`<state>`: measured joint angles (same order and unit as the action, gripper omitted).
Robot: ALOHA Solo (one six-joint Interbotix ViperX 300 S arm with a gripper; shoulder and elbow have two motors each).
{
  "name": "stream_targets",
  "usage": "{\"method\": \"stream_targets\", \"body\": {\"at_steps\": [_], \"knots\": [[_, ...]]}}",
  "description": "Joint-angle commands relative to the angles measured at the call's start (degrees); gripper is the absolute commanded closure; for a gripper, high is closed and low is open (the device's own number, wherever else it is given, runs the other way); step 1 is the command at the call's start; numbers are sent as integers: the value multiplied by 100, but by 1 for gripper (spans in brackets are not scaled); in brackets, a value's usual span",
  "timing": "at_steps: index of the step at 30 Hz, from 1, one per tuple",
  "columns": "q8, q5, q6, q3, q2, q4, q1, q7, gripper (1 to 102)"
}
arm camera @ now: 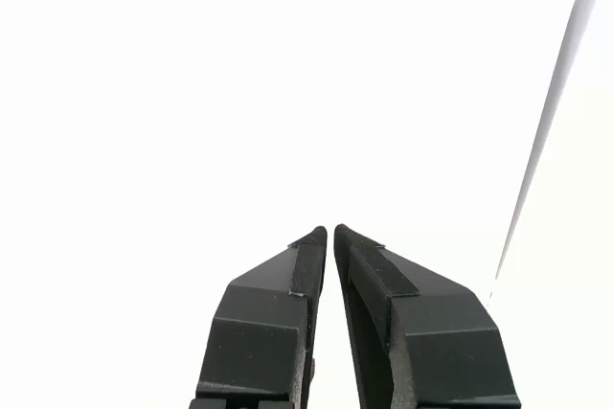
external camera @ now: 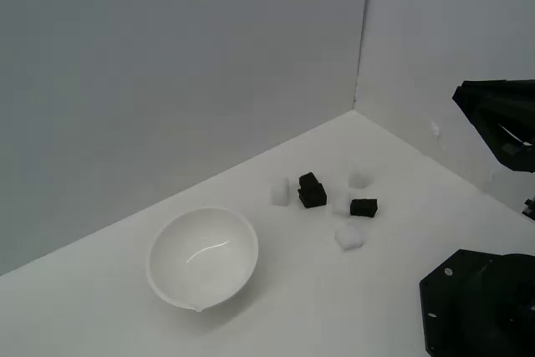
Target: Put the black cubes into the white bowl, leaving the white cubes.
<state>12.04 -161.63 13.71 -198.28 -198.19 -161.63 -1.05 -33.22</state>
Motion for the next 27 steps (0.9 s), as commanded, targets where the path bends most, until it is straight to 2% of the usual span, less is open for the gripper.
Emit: {"method": "stream_targets", "body": {"at_steps": [1,13,18,27], "knots": [[88,-9,35,-79,-88,-18,-88,-26,100],[88,-9,35,-79,-88,0,-88,-35,100],[97,220,62,-79,-88,185,-88,-26,100],[211,334,35,-44,-53,290,-88,-26,99]]}}
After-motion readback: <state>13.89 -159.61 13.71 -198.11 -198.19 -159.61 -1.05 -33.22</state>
